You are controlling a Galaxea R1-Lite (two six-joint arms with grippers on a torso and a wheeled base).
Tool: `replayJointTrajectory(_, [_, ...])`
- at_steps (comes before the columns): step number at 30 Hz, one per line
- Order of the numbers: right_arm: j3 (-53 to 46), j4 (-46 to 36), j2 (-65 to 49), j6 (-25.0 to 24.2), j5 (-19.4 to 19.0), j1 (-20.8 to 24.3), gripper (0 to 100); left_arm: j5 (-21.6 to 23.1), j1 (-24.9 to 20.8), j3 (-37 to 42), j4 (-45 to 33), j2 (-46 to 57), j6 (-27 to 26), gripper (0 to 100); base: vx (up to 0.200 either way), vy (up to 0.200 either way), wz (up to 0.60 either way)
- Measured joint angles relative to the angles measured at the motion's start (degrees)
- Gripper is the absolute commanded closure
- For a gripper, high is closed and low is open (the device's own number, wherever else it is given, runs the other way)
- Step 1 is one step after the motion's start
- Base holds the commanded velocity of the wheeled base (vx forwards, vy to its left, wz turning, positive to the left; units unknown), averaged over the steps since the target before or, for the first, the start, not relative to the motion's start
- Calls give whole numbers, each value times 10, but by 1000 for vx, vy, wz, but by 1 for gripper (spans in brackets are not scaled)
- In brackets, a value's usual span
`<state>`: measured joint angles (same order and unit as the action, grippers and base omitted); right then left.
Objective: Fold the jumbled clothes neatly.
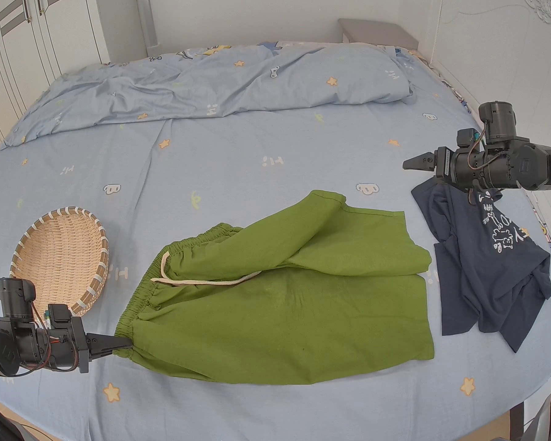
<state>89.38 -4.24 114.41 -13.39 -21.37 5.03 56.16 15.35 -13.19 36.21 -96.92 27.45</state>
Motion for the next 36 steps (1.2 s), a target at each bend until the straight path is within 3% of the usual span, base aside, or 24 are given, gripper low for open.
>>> replayJointTrajectory(8, [-74, -30, -49, -1, -28, -18, 0, 0, -2, -1, 0, -10, -7, 100, 0, 0, 0])
replayJointTrajectory(17, [-292, -33, -135, 4, -124, -35, 0, 0, -3, -6, 4, -35, -26, 100, 0, 0, 0])
replayJointTrajectory(25, [-501, 74, -165, 18, -186, -41, 0, 0, -2, -6, 12, -54, -35, 100, 0, 0, 0])
replayJointTrajectory(30, [-576, 127, -162, 25, -244, -41, 0, 0, 0, -9, 15, -63, -38, 100, 0, 0, 0])
replayJointTrajectory(36, [-608, 132, -141, 57, -248, -37, 0, 0, 1, -10, 16, -72, -39, 100, 0, 0, 0])
